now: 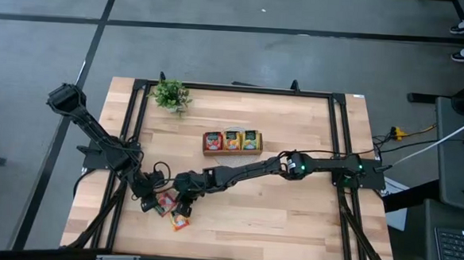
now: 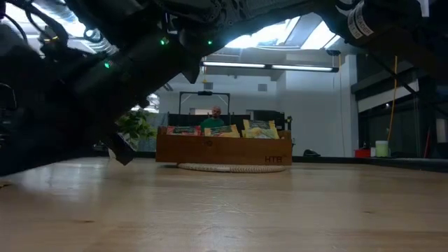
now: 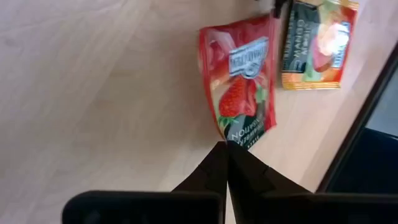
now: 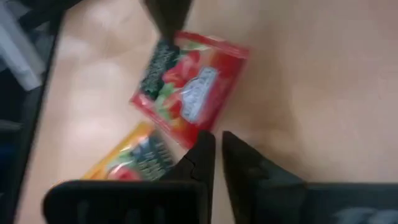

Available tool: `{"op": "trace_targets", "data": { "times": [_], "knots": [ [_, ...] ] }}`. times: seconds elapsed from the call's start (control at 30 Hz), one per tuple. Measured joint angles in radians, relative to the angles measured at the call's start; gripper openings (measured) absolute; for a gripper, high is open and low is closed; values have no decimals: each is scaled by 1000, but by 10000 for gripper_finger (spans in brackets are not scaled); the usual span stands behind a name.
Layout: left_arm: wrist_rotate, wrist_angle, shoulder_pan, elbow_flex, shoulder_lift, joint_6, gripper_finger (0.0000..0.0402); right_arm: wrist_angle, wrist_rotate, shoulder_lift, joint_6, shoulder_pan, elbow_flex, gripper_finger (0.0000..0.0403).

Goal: Pick & Place Tea
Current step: Put the red tea bag into the left section of the wooden organizer

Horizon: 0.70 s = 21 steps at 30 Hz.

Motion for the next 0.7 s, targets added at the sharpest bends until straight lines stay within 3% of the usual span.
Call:
{"op": "trace_targets", "data": {
  "times": [0.2, 0.7],
  "knots": [
    [-12, 3, 0, 1, -44, 16, 2, -54, -93, -64, -16, 0, 13, 77],
    [-135, 100, 3, 3, -193, 142, 2, -273, -96, -294, -42, 1, 14, 128]
  ]
}}
